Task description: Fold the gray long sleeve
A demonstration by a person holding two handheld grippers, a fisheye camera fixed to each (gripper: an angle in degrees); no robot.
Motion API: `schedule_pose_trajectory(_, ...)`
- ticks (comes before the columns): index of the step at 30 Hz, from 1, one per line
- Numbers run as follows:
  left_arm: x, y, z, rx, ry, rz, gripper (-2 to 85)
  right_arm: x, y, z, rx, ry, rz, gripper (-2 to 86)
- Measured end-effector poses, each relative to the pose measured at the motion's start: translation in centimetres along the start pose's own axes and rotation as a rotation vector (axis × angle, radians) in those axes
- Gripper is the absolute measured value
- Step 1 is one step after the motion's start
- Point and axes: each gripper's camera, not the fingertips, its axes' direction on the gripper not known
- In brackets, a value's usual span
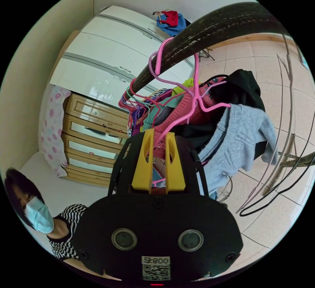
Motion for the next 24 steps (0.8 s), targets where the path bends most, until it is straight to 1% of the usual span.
schedule_pose_trajectory(3, -0.4, -2.5, 2.3, -0.008, 0.027, 0.008, 1.4, -1.7, 0.0, -1.3, -0.007, 0.014, 0.005, 5.9)
schedule_pose_trajectory(8, -2.1, -7.0, 5.9, -0.032, 0.040, -0.053, 1.5, -4.7, 0.2, -3.5, -0.007, 0.008, 0.030, 6.0)
schedule_pose_trajectory(9, -2.2, -8.0, 6.6, -0.048, 0.066, -0.052, 1.5, -5.5, 0.3, -4.1, -0.004, -0.001, 0.034, 6.0)
schedule_pose_trajectory(13, -1.7, -10.2, 8.4, -0.122, 0.055, 0.004, 1.6, -8.1, 0.8, -6.3, 0.002, -0.005, 0.029, 6.5)
schedule_pose_trajectory(17, -1.6, -11.0, 9.5, -0.190, 0.056, 0.023, 1.6, -11.9, 1.9, -9.5, 0.036, 0.011, 0.005, 7.2)
schedule_pose_trajectory(19, -1.9, -11.7, 10.7, -0.257, 0.050, 0.024, 1.6, -13.5, 2.5, -11.0, 0.055, 0.012, -0.007, 7.4)
schedule_pose_trajectory(22, -2.6, -12.8, 12.0, -0.324, 0.058, 0.007, 1.6, -16.2, 3.9, -13.8, 0.119, -0.022, -0.007, 7.5)
schedule_pose_trajectory(24, -2.9, -13.7, 12.4, -0.345, 0.072, 0.005, 1.6, -18.7, 5.2, -16.2, 0.177, 0.017, -0.004, 7.3)
